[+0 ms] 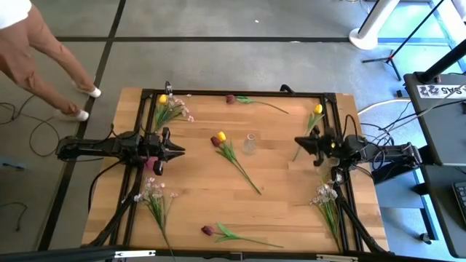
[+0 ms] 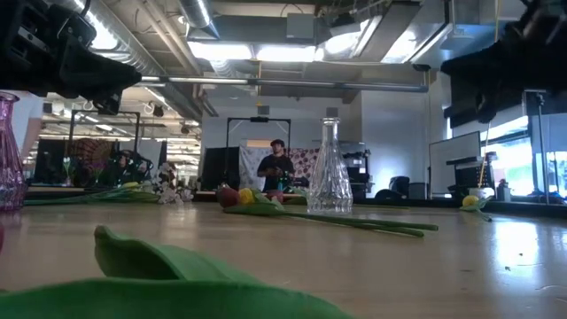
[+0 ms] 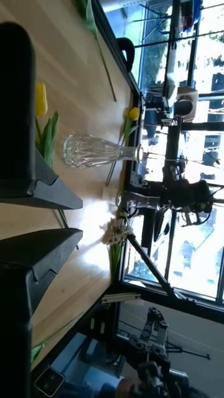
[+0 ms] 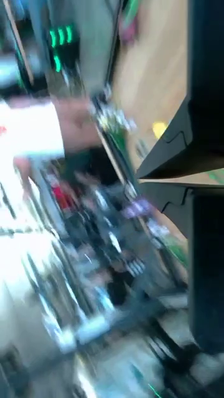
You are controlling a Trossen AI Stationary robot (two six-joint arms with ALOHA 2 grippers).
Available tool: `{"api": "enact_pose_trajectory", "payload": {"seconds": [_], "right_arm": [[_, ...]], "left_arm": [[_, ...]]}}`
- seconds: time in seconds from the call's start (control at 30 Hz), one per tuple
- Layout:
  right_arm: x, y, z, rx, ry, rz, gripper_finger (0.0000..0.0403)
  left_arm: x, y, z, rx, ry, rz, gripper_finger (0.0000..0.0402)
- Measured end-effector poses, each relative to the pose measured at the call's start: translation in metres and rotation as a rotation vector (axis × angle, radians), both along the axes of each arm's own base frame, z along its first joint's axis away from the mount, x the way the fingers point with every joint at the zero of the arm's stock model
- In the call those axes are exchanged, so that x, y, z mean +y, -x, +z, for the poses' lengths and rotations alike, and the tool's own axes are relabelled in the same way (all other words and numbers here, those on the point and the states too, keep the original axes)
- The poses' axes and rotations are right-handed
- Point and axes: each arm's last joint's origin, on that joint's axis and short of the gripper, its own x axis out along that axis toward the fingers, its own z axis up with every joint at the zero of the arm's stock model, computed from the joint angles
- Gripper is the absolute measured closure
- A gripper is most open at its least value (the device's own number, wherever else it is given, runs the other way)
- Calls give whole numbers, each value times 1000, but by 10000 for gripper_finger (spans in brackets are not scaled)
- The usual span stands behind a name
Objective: Sort flowers into vase by color
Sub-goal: Put the top right yellow tulip into the bottom transparent vase
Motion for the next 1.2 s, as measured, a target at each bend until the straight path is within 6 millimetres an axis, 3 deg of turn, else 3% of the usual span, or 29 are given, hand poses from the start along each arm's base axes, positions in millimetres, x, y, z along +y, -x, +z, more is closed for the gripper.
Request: {"api": "enact_pose_trajectory", "payload": {"seconds": [0.13,0.3,0.5,0.6,0.77,0.97,1.07,1.2], "right_arm": [[-1,0,32,55,15,-22,388],[-3,-12,67,308,-23,-117,397],[-7,-35,97,595,-465,-387,400],[-14,-47,102,697,-663,-557,381],[-39,-74,90,776,-866,-677,285],[-97,-80,62,825,-998,-983,159],[-127,-74,46,886,-1084,-1075,126],[-154,-66,27,934,-1168,-1185,118]], "left_arm": [[0,0,0,0,0,3,344],[0,0,0,0,0,7,344],[0,0,0,0,0,6,344],[0,0,0,0,0,7,344],[0,0,0,0,0,7,344],[0,0,0,0,0,7,344],[0,0,0,0,0,7,344],[0,0,0,0,0,7,344]]}}
